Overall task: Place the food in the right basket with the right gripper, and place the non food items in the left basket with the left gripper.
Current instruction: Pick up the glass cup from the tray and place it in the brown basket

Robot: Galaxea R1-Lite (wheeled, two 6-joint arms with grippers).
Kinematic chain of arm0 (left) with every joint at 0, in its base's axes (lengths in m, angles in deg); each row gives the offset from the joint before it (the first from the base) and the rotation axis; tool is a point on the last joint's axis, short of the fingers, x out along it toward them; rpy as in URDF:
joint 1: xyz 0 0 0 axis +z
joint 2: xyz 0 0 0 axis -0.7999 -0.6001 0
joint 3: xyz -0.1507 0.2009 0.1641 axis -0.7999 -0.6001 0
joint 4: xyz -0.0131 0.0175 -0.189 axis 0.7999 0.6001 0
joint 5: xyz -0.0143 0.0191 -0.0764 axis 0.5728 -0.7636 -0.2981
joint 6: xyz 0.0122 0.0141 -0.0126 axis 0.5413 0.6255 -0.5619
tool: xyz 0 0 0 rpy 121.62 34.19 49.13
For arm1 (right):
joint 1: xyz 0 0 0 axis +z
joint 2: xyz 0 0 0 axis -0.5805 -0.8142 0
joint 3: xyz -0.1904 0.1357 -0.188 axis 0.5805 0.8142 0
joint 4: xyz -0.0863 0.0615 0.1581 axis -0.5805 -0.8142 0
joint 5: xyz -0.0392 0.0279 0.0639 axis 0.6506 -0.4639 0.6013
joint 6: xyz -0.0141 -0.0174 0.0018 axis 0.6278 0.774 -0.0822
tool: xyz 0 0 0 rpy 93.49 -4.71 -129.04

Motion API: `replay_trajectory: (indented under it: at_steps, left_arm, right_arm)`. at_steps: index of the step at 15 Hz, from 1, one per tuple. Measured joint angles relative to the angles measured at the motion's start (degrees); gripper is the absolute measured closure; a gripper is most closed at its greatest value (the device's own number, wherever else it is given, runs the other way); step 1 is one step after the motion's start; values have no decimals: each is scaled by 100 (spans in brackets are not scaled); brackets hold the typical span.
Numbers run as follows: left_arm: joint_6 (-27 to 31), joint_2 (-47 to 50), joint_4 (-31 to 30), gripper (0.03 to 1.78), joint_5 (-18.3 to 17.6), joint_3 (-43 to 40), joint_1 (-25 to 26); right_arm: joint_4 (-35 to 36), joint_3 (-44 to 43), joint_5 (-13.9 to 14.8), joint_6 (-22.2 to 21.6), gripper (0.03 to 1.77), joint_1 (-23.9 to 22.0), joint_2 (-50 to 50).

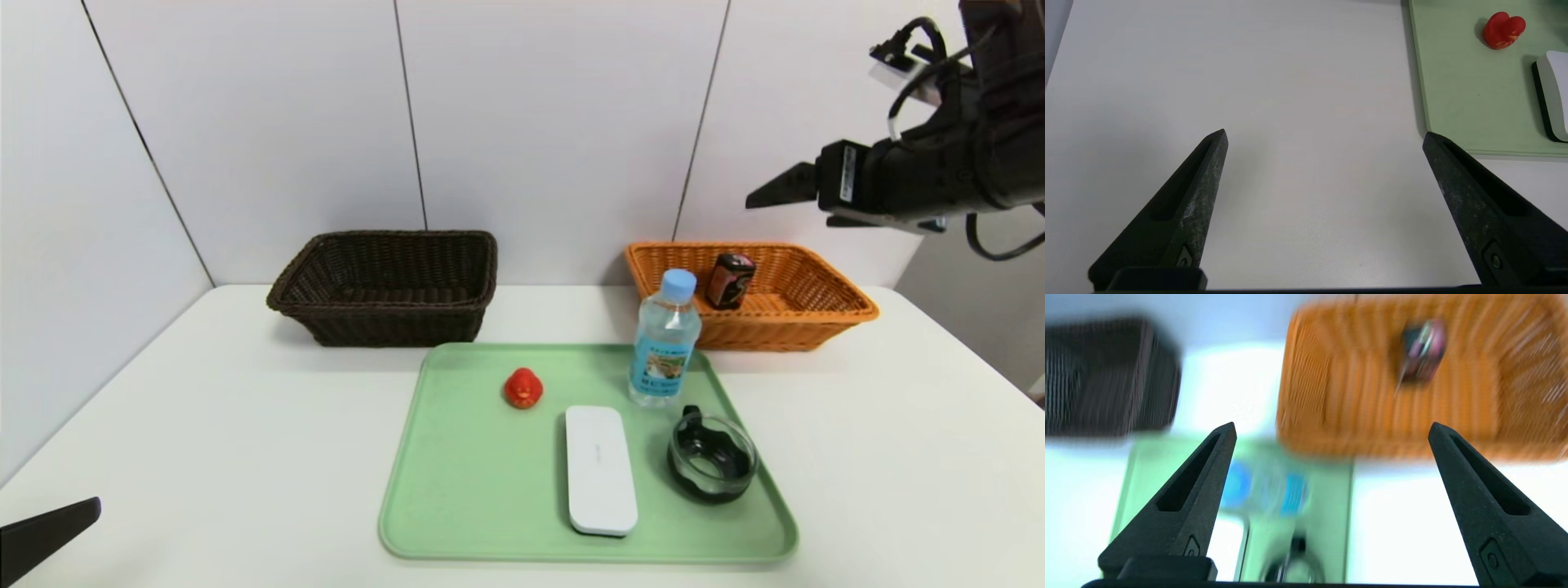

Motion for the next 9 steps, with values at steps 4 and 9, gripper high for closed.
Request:
replay_trajectory:
  at_steps: [4, 9]
  left_arm:
    - [-22, -306, 30, 12, -16, 463, -46]
    - [-207, -1532, 339, 12, 56, 1855, -1108]
  right_arm:
    - [-30, 2087, 6, -217, 13, 653, 1393]
    - [-30, 3261, 311, -607, 11, 830, 2471]
